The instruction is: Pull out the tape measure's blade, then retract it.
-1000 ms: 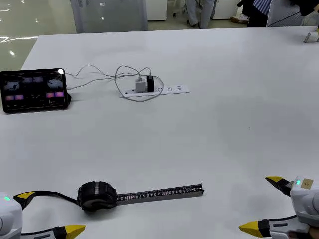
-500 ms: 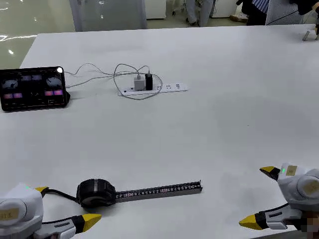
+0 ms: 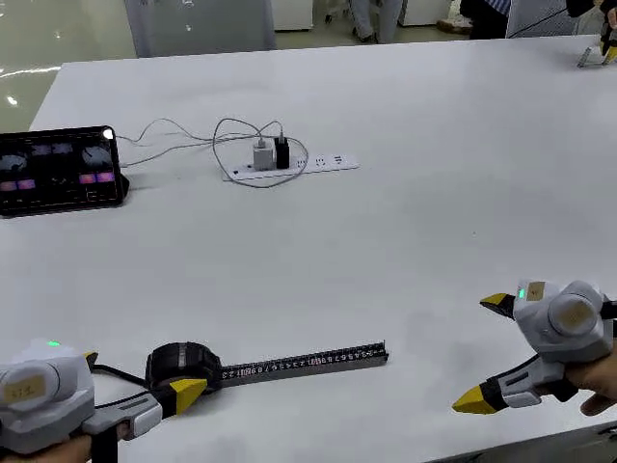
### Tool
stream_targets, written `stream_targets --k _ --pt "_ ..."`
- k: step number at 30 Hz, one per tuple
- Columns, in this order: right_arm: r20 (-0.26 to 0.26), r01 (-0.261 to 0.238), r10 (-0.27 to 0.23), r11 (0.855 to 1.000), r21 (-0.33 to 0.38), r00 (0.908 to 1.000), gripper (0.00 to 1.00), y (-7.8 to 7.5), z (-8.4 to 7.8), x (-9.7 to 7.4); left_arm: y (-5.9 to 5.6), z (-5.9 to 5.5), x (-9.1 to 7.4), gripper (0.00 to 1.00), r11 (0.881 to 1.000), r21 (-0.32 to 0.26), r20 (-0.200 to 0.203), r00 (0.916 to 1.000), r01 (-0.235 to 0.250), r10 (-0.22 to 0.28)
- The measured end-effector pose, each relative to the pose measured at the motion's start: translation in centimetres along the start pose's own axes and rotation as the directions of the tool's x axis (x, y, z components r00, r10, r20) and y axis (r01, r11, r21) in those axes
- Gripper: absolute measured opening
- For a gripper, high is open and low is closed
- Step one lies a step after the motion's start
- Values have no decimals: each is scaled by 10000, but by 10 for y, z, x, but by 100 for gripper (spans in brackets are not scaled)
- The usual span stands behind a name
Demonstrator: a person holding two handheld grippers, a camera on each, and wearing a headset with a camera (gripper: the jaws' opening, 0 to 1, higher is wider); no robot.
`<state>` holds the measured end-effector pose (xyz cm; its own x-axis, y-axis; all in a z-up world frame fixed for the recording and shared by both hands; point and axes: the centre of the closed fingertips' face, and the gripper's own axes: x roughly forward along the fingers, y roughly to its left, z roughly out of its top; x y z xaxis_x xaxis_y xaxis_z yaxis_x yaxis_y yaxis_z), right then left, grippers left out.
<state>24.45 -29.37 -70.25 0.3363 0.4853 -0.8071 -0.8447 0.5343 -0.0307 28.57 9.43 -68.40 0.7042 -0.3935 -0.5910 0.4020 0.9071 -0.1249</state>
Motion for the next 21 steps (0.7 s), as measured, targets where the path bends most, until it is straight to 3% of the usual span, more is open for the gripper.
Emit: stream_targets --k 2,8,12,16,18,21 --pt "-235 -53 40 9986 -524 9997 99 -3 2 2 -5 0 1 99 9999 101 -75 10000 -17 18" --pt "-329 -292 258 9938 -1075 9991 99 -5 20 7 -21 2 9 99 9991 201 -91 9993 378 -376" --pt "-345 -635 584 9828 -1736 9977 99 -4 32 15 -30 4 16 99 9987 248 47 9990 451 -452" --pt "-265 -872 835 9752 -2035 9962 99 0 41 23 -28 5 21 99 9981 618 175 9998 -17 6" --pt "-182 -980 963 9752 -1985 9952 99 3 43 28 -28 7 23 99 9997 235 313 9995 -106 99" --pt "-450 -1116 1047 9735 -1996 9935 99 6 41 36 -24 6 25 99 9988 -277 429 9982 -409 420"
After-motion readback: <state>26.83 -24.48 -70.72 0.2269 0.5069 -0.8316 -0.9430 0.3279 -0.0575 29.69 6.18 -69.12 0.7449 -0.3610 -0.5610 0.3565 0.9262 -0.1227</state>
